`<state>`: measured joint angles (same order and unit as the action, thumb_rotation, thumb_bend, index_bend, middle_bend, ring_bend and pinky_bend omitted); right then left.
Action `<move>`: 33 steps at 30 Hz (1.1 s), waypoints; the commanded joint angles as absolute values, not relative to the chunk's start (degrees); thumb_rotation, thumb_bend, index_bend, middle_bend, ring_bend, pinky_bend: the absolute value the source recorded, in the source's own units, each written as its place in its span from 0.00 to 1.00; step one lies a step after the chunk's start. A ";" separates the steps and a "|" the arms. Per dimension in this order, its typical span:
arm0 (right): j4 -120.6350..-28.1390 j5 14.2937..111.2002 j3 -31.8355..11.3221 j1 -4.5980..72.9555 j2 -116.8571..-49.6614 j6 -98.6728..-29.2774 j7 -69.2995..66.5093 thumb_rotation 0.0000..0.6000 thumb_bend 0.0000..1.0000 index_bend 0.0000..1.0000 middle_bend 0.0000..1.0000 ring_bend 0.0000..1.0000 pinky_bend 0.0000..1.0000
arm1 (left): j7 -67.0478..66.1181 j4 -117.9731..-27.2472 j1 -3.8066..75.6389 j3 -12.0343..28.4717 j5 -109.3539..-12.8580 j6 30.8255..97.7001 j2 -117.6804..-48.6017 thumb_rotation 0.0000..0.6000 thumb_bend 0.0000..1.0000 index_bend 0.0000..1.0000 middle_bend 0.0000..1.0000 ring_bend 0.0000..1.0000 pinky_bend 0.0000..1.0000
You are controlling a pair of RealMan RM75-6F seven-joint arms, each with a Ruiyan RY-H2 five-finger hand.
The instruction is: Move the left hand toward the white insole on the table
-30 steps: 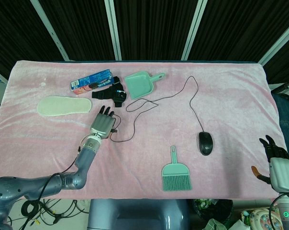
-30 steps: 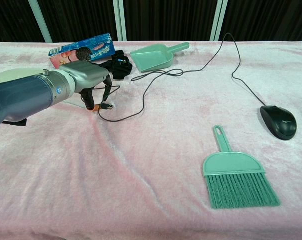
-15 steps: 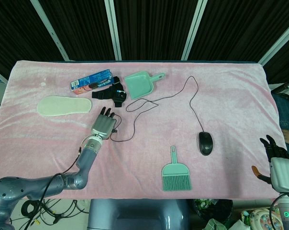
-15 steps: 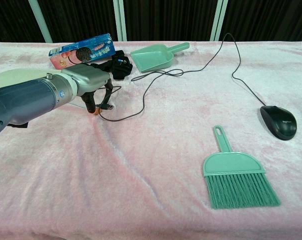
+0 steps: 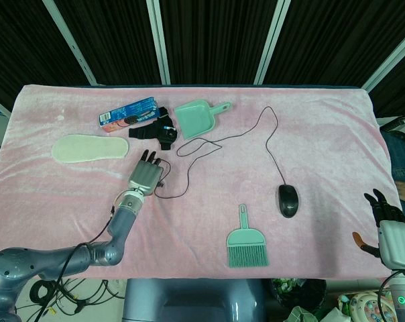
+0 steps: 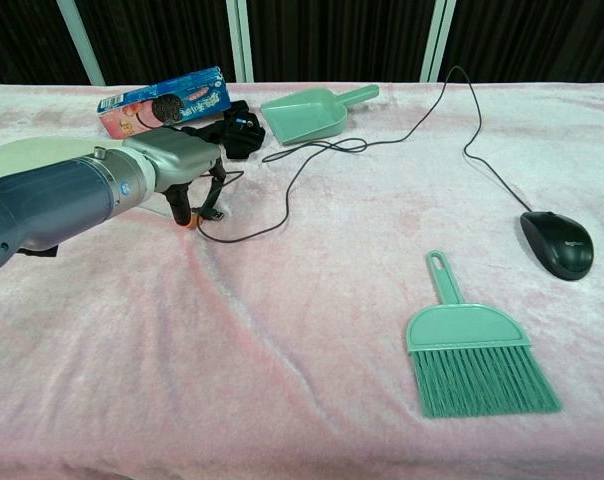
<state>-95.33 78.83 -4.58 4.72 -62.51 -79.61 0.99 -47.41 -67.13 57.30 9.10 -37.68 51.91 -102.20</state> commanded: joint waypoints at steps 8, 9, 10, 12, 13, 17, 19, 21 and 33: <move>-95.38 78.68 -4.57 4.71 -62.38 -79.38 0.46 1.00 0.18 0.13 0.04 0.19 0.18 | -48.30 -73.26 56.05 7.12 -39.67 52.04 -94.91 1.00 0.38 0.56 0.20 0.00 0.00; -95.43 78.69 -4.57 4.72 -62.37 -79.35 0.42 1.00 0.18 0.13 0.04 0.19 0.18 | -48.07 -74.10 55.85 6.81 -39.91 51.62 -93.73 1.00 0.38 0.56 0.20 0.00 0.00; -95.46 78.74 -4.55 4.72 -62.37 -79.37 0.43 1.00 0.18 0.13 0.04 0.19 0.18 | -47.92 -74.81 55.70 6.42 -40.20 51.12 -92.59 1.00 0.38 0.56 0.20 0.00 0.00; -95.60 78.83 -4.48 4.67 -62.38 -79.44 0.55 1.00 0.18 0.13 0.04 0.19 0.18 | -47.91 -76.18 55.45 5.19 -41.03 49.89 -89.93 1.00 0.38 0.56 0.20 0.00 0.00; -95.67 78.82 -4.45 4.64 -62.38 -79.46 0.59 1.00 0.18 0.13 0.04 0.19 0.18 | -47.70 -76.74 55.32 4.76 -41.58 49.54 -88.90 1.00 0.38 0.56 0.20 0.00 0.00; -95.74 78.62 -4.50 4.65 -62.41 -79.41 0.75 1.00 0.18 0.13 0.04 0.19 0.18 | -44.60 -78.35 54.53 4.65 -44.41 49.15 -86.66 1.00 0.38 0.56 0.20 0.00 0.00; -95.77 78.47 -4.56 4.67 -62.45 -79.37 0.79 1.00 0.18 0.13 0.04 0.19 0.18 | -40.92 -79.24 53.77 5.41 -46.59 48.91 -85.68 1.00 0.38 0.56 0.20 0.00 0.00; -95.82 78.38 -4.59 4.66 -62.45 -79.38 0.83 1.00 0.18 0.13 0.04 0.19 0.18 | -34.85 -79.80 52.64 6.21 -50.13 47.75 -84.38 1.00 0.38 0.56 0.20 0.00 0.00; -95.78 78.13 -4.70 4.66 -62.50 -79.48 1.46 1.00 0.18 0.13 0.04 0.19 0.18 | 1.72 -84.57 48.15 13.05 -65.57 41.65 -81.27 1.00 0.38 0.56 0.20 0.00 0.00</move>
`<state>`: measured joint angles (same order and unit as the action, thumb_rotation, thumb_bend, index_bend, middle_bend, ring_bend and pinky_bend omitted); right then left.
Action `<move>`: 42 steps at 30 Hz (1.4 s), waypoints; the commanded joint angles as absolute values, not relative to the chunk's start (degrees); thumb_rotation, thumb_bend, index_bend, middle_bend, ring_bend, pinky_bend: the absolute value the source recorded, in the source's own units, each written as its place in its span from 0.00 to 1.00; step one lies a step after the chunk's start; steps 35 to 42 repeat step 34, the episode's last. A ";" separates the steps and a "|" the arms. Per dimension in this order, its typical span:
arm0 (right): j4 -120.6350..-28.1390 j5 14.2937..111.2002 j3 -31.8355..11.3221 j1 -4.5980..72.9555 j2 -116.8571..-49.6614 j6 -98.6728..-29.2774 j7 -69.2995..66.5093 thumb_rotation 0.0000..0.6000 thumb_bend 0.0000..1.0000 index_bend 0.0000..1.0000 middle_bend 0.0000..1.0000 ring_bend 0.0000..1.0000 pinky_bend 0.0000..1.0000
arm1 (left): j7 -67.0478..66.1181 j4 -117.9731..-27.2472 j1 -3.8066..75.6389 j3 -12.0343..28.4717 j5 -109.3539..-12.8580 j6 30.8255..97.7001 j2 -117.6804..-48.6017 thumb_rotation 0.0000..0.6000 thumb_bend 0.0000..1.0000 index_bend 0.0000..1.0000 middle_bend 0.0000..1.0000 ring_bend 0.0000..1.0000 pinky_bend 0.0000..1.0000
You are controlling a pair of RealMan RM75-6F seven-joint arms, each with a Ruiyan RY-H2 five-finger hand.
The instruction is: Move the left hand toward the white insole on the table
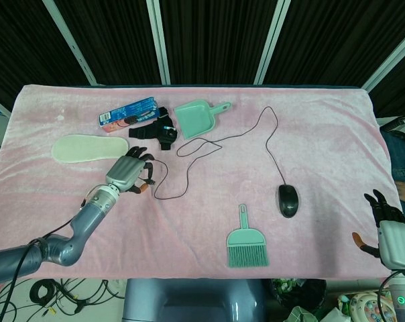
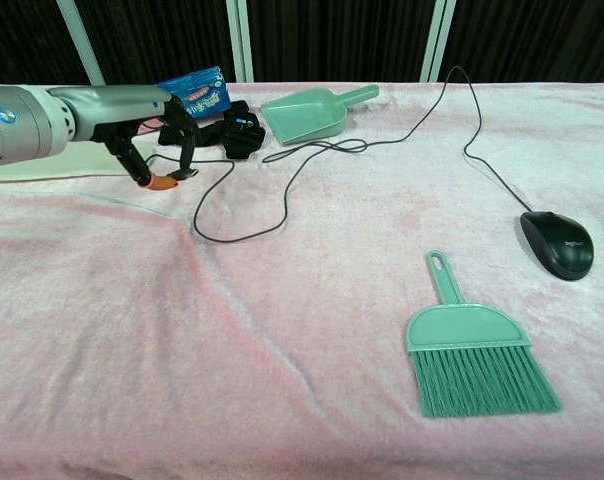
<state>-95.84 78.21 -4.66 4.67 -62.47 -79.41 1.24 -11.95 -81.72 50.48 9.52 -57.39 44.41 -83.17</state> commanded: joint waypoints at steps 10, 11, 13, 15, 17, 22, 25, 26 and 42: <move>-95.95 77.69 -4.84 4.69 -62.50 -79.35 1.64 1.00 0.18 0.13 0.04 0.19 0.18 | 12.56 -94.84 49.00 13.87 -78.30 44.65 -80.25 1.00 0.38 0.58 0.21 0.00 0.00; -95.94 77.72 -4.83 4.68 -62.49 -79.35 1.63 1.00 0.18 0.13 0.04 0.19 0.18 | 12.94 -95.88 49.30 13.70 -79.02 44.37 -79.94 1.00 0.38 0.58 0.21 0.00 0.00; -95.91 77.78 -4.80 4.68 -62.49 -79.38 1.71 1.00 0.18 0.13 0.04 0.19 0.18 | 13.25 -98.11 49.80 13.21 -80.39 43.92 -79.24 1.00 0.38 0.58 0.21 0.00 0.00; -95.94 77.80 -4.80 4.67 -62.49 -79.39 1.67 1.00 0.18 0.13 0.04 0.19 0.18 | 13.26 -99.78 50.21 12.85 -81.35 43.65 -78.72 1.00 0.38 0.58 0.21 0.00 0.00; -95.91 77.81 -4.81 4.67 -62.48 -79.41 1.68 1.00 0.18 0.13 0.04 0.19 0.18 | 13.40 -101.62 50.52 12.53 -82.34 43.53 -78.35 1.00 0.38 0.58 0.21 0.00 0.00; -95.90 77.76 -4.81 4.67 -62.48 -79.38 1.67 1.00 0.18 0.13 0.04 0.19 0.18 | 14.09 -104.92 50.82 11.91 -83.94 43.43 -76.81 1.00 0.38 0.59 0.21 0.00 0.00; -95.93 77.74 -4.82 4.69 -62.48 -79.34 1.70 1.00 0.18 0.13 0.04 0.19 0.18 | 14.92 -106.30 50.71 11.60 -84.75 43.78 -75.60 1.00 0.38 0.59 0.22 0.00 0.00; -95.93 77.74 -4.82 4.70 -62.49 -79.34 1.74 1.00 0.18 0.13 0.04 0.19 0.18 | 15.34 -106.67 50.63 11.53 -85.03 44.00 -75.19 1.00 0.38 0.59 0.22 0.00 0.00; -96.07 77.56 -4.87 4.68 -62.52 -79.34 1.83 1.00 0.18 0.13 0.04 0.19 0.18 | 19.82 -107.55 50.22 11.18 -86.98 45.56 -72.03 1.00 0.38 0.59 0.22 0.00 0.00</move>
